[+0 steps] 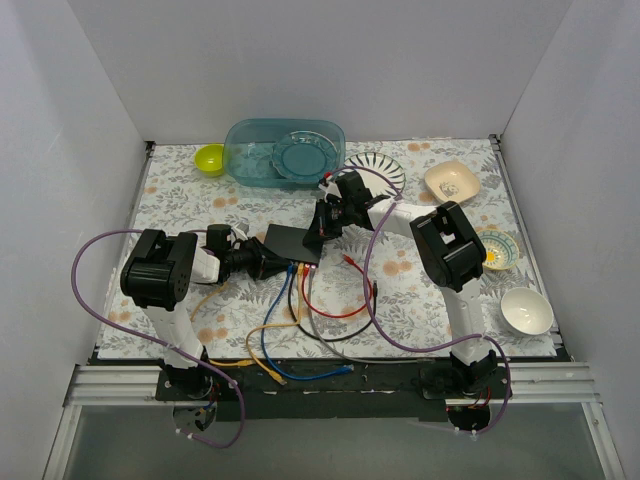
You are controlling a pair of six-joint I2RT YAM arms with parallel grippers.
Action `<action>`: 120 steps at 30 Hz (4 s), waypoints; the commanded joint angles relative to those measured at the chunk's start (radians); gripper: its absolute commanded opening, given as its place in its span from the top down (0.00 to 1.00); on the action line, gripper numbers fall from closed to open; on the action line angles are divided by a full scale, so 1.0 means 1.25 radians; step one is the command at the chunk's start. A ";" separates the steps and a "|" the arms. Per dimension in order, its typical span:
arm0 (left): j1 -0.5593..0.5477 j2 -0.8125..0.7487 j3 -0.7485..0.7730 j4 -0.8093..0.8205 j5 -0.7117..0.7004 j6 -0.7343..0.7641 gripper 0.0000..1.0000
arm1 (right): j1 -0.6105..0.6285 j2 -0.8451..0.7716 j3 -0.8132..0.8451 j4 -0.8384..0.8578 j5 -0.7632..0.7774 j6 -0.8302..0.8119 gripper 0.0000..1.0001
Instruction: Pull the plug from the switch port
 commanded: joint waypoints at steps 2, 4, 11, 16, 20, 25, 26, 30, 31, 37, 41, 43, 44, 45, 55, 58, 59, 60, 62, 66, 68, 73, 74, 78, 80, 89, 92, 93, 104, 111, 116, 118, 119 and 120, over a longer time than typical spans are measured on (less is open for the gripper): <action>-0.015 0.051 0.004 -0.081 -0.129 0.047 0.89 | 0.011 0.051 -0.027 -0.075 0.058 -0.029 0.97; -0.013 0.055 0.007 -0.077 -0.129 0.045 0.91 | 0.011 0.050 -0.029 -0.077 0.058 -0.031 0.97; -0.015 0.052 0.009 -0.077 -0.127 0.049 1.00 | 0.016 -0.030 -0.069 -0.061 0.090 -0.040 0.97; -0.013 0.051 0.005 -0.076 -0.127 0.051 1.00 | 0.057 -0.088 -0.098 -0.053 0.093 -0.060 0.96; -0.015 0.049 0.004 -0.080 -0.126 0.055 1.00 | 0.076 -0.072 -0.097 -0.057 0.082 -0.058 0.96; -0.015 0.030 0.004 -0.104 -0.126 0.069 1.00 | 0.076 -0.017 -0.061 -0.089 0.077 -0.057 0.97; -0.015 0.020 0.003 -0.115 -0.126 0.072 1.00 | 0.076 -0.003 -0.058 -0.090 0.075 -0.056 0.97; -0.015 -0.004 -0.007 -0.142 -0.122 0.084 1.00 | 0.071 0.016 -0.046 -0.088 0.073 -0.048 0.97; -0.013 -0.012 -0.012 -0.148 -0.123 0.087 1.00 | 0.069 0.019 -0.045 -0.088 0.073 -0.048 0.97; -0.015 -0.064 -0.035 -0.195 -0.122 0.100 1.00 | 0.053 0.020 -0.039 -0.082 0.071 -0.037 0.97; -0.013 -0.093 -0.051 -0.223 -0.126 0.112 1.00 | 0.047 0.014 -0.034 -0.077 0.071 -0.032 0.97; -0.013 -0.107 -0.057 -0.231 -0.129 0.115 1.00 | 0.047 0.012 -0.033 -0.078 0.069 -0.032 0.97; -0.010 -0.115 -0.063 -0.239 -0.134 0.115 1.00 | 0.047 0.004 -0.033 -0.077 0.064 -0.034 0.97; -0.008 -0.124 -0.066 -0.244 -0.137 0.115 1.00 | 0.046 -0.001 -0.040 -0.072 0.060 -0.034 0.97; 0.108 -0.348 0.006 -0.482 -0.293 0.144 1.00 | 0.033 -0.133 -0.098 0.041 0.065 -0.012 0.94; 0.154 -0.386 0.041 -0.584 -0.374 0.154 0.97 | 0.015 -0.100 -0.073 0.029 0.065 0.012 0.94; 0.158 -0.390 0.045 -0.603 -0.382 0.154 0.86 | 0.006 -0.090 -0.061 0.028 0.062 0.017 0.94; 0.158 -0.394 0.042 -0.600 -0.378 0.152 0.76 | 0.003 -0.081 -0.056 0.025 0.060 0.024 0.94; 0.158 -0.408 0.024 -0.555 -0.345 0.127 0.53 | -0.006 -0.054 -0.039 0.022 0.054 0.038 0.94; 0.158 -0.423 0.009 -0.459 -0.275 0.086 0.42 | -0.010 -0.034 -0.033 0.022 0.057 0.041 0.93; 0.158 -0.422 0.019 -0.428 -0.259 0.077 0.40 | -0.011 -0.025 -0.030 0.022 0.059 0.041 0.93; 0.123 -0.353 0.020 -0.227 -0.118 0.033 0.46 | -0.011 -0.017 -0.031 -0.003 0.065 0.038 0.93; 0.086 -0.332 0.024 -0.207 -0.110 0.029 0.48 | -0.011 -0.016 -0.031 -0.004 0.066 0.038 0.93; -0.016 -0.259 0.070 -0.162 -0.107 0.041 0.53 | -0.012 -0.011 -0.029 -0.014 0.074 0.032 0.94; -0.057 -0.220 0.078 -0.151 -0.105 0.044 0.56 | -0.013 -0.004 -0.027 -0.019 0.074 0.032 0.94; -0.076 -0.142 0.045 -0.143 -0.134 0.069 0.61 | -0.017 0.002 -0.023 -0.028 0.077 0.029 0.94; -0.077 -0.101 0.058 -0.145 -0.134 0.072 0.61 | -0.018 0.005 -0.024 -0.029 0.077 0.030 0.94; -0.076 -0.093 0.062 -0.143 -0.135 0.072 0.61 | -0.018 0.008 -0.024 -0.028 0.077 0.030 0.94; -0.078 -0.017 0.096 -0.135 -0.151 0.084 0.64 | -0.019 0.011 -0.022 -0.032 0.075 0.030 0.94; -0.078 -0.002 0.099 -0.147 -0.159 0.093 0.69 | -0.019 0.013 -0.027 -0.034 0.074 0.027 0.94; -0.088 -0.012 0.085 -0.159 -0.216 0.040 0.68 | -0.018 0.013 -0.036 -0.032 0.077 0.033 0.94; -0.099 -0.014 0.084 -0.162 -0.232 0.017 0.67 | -0.018 0.013 -0.040 -0.030 0.077 0.035 0.94; -0.102 -0.014 0.085 -0.161 -0.242 0.012 0.67 | -0.018 0.013 -0.041 -0.029 0.077 0.035 0.94; -0.105 -0.013 0.086 -0.162 -0.247 0.000 0.67 | -0.019 0.013 -0.041 -0.030 0.076 0.034 0.94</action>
